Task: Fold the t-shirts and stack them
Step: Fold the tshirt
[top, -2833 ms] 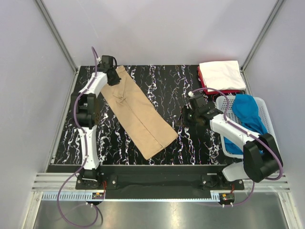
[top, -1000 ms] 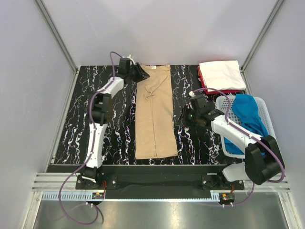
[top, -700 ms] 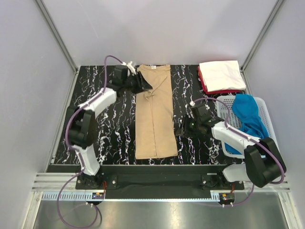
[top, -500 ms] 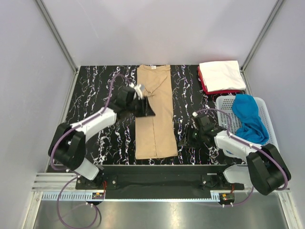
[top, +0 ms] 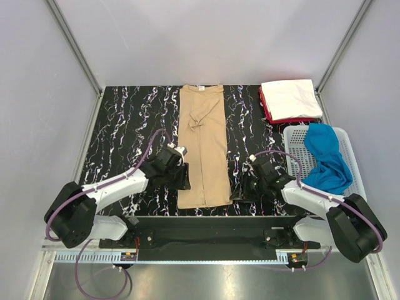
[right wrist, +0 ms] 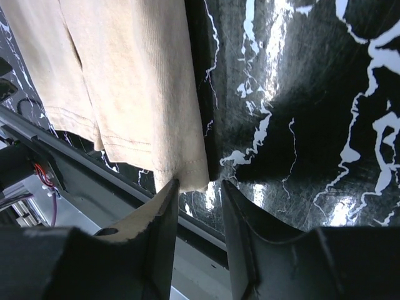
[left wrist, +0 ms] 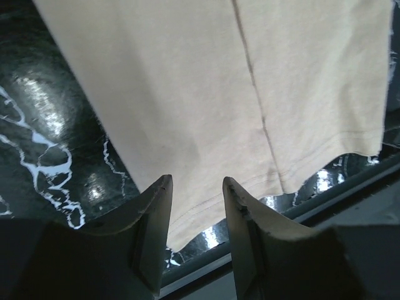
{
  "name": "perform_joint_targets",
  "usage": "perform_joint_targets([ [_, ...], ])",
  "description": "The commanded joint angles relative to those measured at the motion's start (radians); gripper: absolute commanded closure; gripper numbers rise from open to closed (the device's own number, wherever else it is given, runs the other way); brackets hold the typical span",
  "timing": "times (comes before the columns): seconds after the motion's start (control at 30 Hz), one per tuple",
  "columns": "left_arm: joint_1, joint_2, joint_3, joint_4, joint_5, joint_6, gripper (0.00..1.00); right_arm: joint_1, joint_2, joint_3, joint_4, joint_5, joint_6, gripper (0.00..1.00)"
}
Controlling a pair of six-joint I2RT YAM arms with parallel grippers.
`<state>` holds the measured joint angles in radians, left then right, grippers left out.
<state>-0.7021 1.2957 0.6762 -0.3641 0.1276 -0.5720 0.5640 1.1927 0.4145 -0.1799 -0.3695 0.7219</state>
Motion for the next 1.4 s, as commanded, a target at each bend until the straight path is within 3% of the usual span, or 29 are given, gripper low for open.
perform_joint_targets([
  [0.0,-0.016,-0.009,-0.012,-0.028,-0.121,0.001,0.58,0.019,-0.027,-0.011,0.037,-0.008,0.022,0.6],
  [0.17,-0.019,-0.007,-0.02,-0.094,-0.226,0.0,0.59,0.019,-0.074,-0.026,0.023,0.004,0.039,0.61],
  [0.43,-0.023,-0.03,-0.04,-0.107,-0.151,-0.014,0.56,0.019,-0.127,0.015,-0.032,0.006,0.04,0.55],
  [0.6,-0.022,-0.029,-0.069,-0.082,-0.096,-0.026,0.55,0.019,-0.07,0.023,-0.021,0.003,0.016,0.54],
  [0.63,-0.022,-0.026,-0.079,-0.07,-0.092,-0.028,0.6,0.019,-0.059,0.02,-0.007,0.001,0.016,0.54],
  [0.67,-0.023,-0.021,-0.086,-0.067,-0.094,-0.028,0.76,0.02,-0.036,0.017,0.0,0.0,0.016,0.55],
  [0.7,-0.023,-0.016,-0.086,-0.068,-0.112,-0.029,0.84,0.02,-0.027,0.012,0.008,0.0,0.016,0.56],
  [0.77,-0.023,-0.022,-0.089,-0.076,-0.123,-0.045,0.98,0.03,-0.016,-0.003,0.026,0.004,0.027,0.61],
  [0.8,-0.023,-0.033,-0.087,-0.079,-0.161,-0.049,1.0,0.031,-0.013,-0.011,0.034,0.006,0.031,0.64],
  [0.97,-0.022,-0.049,-0.061,-0.088,-0.183,-0.065,0.99,0.059,-0.027,-0.066,0.1,0.009,0.077,0.9],
  [1.03,-0.023,-0.047,-0.05,-0.108,-0.192,-0.065,0.93,0.065,-0.041,-0.085,0.1,0.027,0.091,0.99],
  [1.2,-0.023,-0.087,-0.05,-0.145,-0.224,-0.072,0.92,0.082,-0.08,-0.121,0.1,0.073,0.129,1.0],
  [1.27,-0.023,-0.114,-0.043,-0.162,-0.233,-0.075,0.79,0.096,-0.084,-0.131,0.102,0.083,0.14,1.0],
  [1.37,-0.031,-0.151,-0.011,-0.162,-0.217,-0.075,0.76,0.122,-0.081,-0.134,0.114,0.089,0.159,1.0],
])
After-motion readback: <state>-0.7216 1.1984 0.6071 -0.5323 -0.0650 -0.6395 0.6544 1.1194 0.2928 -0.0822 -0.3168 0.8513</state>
